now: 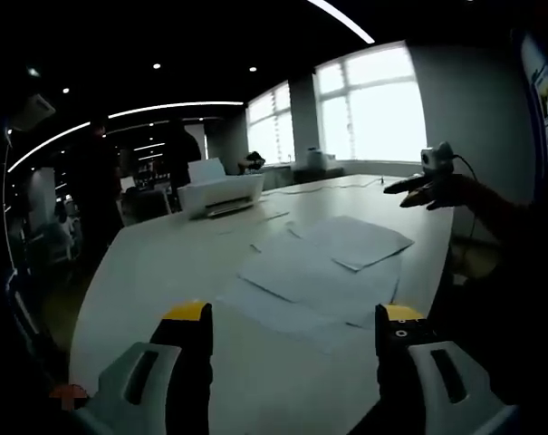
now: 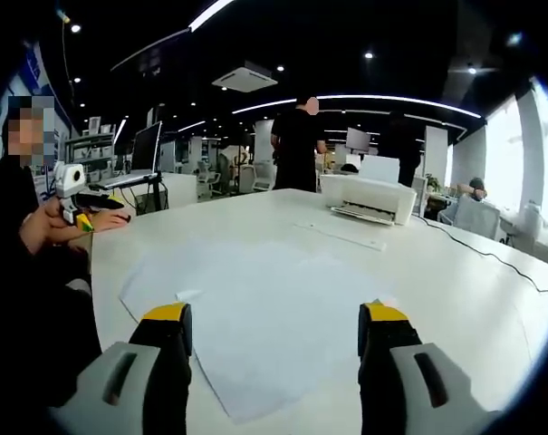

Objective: Organize the stack of printing papers by aligning and flattening the scattered papers on the table

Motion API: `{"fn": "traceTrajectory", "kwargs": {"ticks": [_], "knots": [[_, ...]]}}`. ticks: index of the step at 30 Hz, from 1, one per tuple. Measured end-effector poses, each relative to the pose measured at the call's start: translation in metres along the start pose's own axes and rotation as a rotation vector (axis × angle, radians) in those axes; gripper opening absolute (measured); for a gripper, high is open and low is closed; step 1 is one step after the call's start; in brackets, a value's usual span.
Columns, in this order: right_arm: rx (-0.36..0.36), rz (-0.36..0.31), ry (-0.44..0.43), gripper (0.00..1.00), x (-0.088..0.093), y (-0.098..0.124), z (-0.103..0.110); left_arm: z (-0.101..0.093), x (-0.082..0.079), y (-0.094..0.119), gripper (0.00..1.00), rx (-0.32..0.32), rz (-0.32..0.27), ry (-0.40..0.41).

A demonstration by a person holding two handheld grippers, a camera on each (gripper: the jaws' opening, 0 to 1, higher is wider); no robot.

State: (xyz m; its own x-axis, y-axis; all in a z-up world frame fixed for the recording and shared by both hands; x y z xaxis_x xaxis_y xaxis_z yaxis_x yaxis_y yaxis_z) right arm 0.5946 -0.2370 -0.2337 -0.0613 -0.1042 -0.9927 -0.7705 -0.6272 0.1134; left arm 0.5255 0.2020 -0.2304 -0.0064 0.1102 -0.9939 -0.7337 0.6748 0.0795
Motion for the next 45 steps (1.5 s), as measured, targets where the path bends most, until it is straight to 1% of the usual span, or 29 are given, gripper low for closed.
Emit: {"fn": "traceTrajectory", "kwargs": {"ticks": [14,17,28,45], "knots": [[0.000,0.000,-0.002,0.70,-0.002,-0.006,-0.001,0.000,0.002,0.003,0.76,-0.003,-0.001,0.005],[0.006,0.002,0.007,0.70,-0.005,-0.009,-0.003,0.001,0.002,0.004,0.76,-0.007,-0.003,0.006],[0.010,0.017,0.017,0.70,-0.005,-0.016,-0.010,0.002,0.003,0.004,0.76,-0.008,-0.001,0.010],[0.025,0.026,0.046,0.70,-0.012,-0.019,-0.021,0.002,0.002,0.003,0.76,-0.006,0.002,0.005]]}}
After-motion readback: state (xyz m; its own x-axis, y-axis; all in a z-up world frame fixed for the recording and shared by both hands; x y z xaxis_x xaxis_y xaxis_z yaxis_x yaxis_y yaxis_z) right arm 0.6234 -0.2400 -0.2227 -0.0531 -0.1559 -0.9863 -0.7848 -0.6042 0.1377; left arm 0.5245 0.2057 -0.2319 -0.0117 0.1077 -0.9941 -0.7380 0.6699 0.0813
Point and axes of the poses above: the point that each gripper's makers call its tool centre point, and the gripper's own axes: y roughly backward along the fingers, z roughly to its left, x roughly out of its underside, the point moved 6 cm from there along y, roughly backward along the fingers, and after that the axes turned 12 degrees about -z, right-handed, at the moved point
